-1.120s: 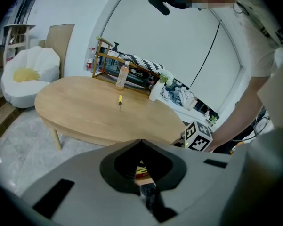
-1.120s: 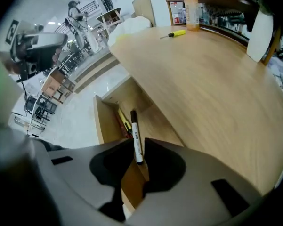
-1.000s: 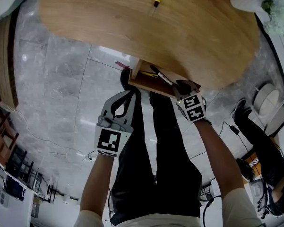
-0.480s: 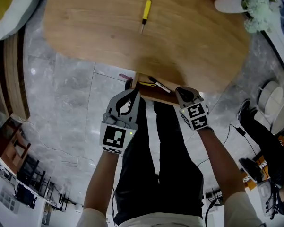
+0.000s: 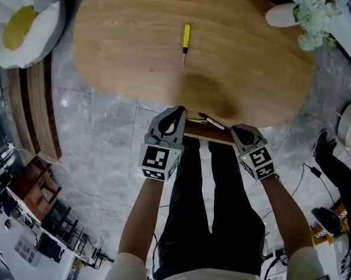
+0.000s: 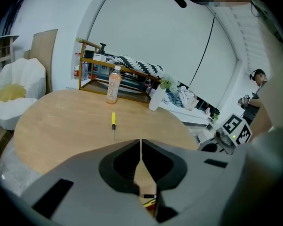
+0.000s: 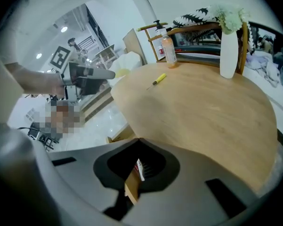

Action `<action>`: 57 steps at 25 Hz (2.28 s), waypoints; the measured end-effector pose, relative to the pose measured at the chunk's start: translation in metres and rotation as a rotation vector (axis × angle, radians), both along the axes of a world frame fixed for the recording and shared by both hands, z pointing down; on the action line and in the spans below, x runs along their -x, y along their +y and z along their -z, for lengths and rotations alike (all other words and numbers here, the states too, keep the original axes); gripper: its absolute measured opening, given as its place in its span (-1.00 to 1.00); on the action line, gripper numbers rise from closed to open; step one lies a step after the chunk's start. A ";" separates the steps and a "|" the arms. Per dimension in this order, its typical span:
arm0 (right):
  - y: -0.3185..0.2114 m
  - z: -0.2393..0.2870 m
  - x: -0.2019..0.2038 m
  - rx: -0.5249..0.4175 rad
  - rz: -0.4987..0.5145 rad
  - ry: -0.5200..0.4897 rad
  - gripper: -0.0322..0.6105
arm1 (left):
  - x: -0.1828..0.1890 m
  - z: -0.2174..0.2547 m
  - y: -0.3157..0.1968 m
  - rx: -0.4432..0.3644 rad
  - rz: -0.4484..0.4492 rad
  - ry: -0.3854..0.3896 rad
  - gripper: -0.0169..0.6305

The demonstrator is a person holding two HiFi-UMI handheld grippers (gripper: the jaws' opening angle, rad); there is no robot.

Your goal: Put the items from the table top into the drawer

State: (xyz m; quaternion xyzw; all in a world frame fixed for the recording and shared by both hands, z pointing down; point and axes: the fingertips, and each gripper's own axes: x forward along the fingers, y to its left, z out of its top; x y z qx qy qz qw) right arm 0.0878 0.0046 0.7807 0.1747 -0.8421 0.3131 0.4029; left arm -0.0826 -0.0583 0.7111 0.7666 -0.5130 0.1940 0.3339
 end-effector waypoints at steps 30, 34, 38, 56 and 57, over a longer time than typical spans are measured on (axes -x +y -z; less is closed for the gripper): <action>-0.058 0.028 -0.003 0.047 -0.160 -0.181 -0.84 | 0.029 -0.120 -0.154 0.216 0.097 -0.183 -0.49; -0.059 0.025 -0.012 0.051 -0.167 -0.174 -0.84 | 0.028 -0.135 -0.158 0.256 0.091 -0.239 -0.46; -0.063 0.021 -0.017 0.051 -0.177 -0.171 -0.84 | 0.031 -0.144 -0.160 0.271 0.097 -0.267 -0.49; -0.055 0.010 -0.025 0.044 -0.148 -0.134 -0.84 | 0.017 -0.118 -0.143 0.201 0.047 -0.205 -0.74; -0.055 0.010 -0.024 0.043 -0.147 -0.132 -0.84 | 0.016 -0.116 -0.140 0.199 0.040 -0.204 -0.74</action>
